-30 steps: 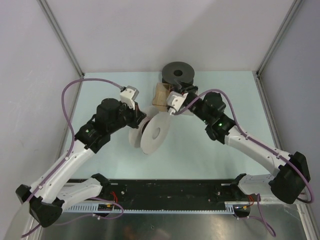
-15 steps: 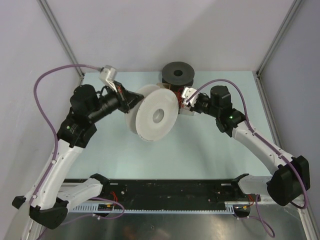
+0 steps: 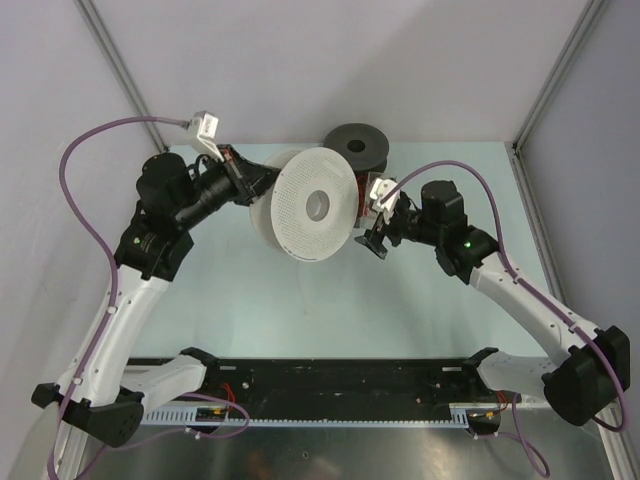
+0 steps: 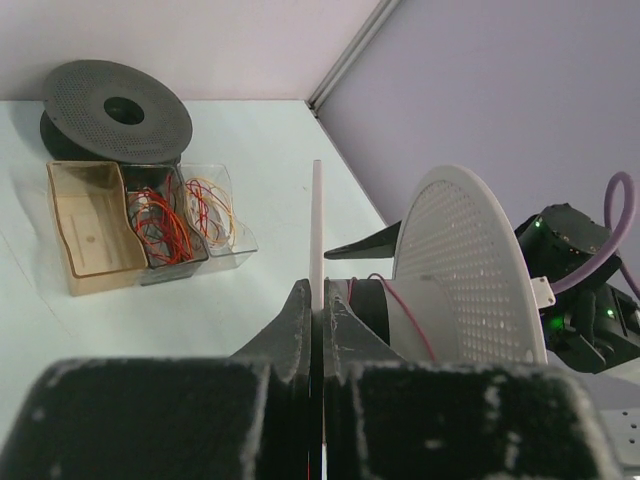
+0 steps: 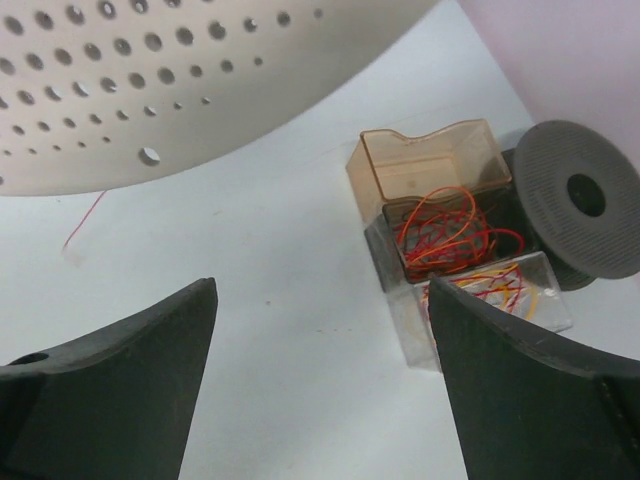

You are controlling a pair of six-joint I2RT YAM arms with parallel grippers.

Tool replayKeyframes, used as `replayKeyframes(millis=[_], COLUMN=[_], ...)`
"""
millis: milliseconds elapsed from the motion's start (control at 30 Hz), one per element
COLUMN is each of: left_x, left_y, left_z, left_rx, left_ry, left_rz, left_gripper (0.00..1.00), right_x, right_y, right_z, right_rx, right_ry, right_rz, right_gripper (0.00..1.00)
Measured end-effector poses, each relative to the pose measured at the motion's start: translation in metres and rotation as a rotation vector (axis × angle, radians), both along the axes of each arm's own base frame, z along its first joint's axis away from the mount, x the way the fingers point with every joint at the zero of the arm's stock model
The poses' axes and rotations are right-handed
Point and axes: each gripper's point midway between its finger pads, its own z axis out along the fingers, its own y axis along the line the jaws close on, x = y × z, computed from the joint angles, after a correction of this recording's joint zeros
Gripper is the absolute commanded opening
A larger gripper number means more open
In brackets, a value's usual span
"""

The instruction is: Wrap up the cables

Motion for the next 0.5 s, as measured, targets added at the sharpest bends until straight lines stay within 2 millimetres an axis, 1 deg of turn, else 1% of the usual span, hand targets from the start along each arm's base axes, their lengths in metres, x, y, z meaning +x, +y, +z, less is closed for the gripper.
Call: replayKeyframes(millis=[133,233,367,500], left_x=[0.005,0.010,0.018,0.025], left_y=[0.004,0.010,0.020,0.026], left_z=[0.001,0.001,0.001,-0.001], left_rx=[-0.013,-0.017,-0.015,-0.014], left_ry=[0.010,0.013,0.009,0.005], left_rz=[0.039,0.078,0.143,0.192], left_gripper=[0.00,0.00,0.00,0.00], right_x=[-0.002,0.001,0.006,0.009], right_y=[0.002,0.003,0.005,0.002], right_z=[-0.006,-0.014,-0.037,-0.068], right_rx=[0.049,0.082,0.112,0.139], right_ry=[0.086,0.150,0.275,0.423], right_rz=[-0.046,-0.107,-0.174,-0.216], right_gripper=[0.98,0.99,0.99,0.95])
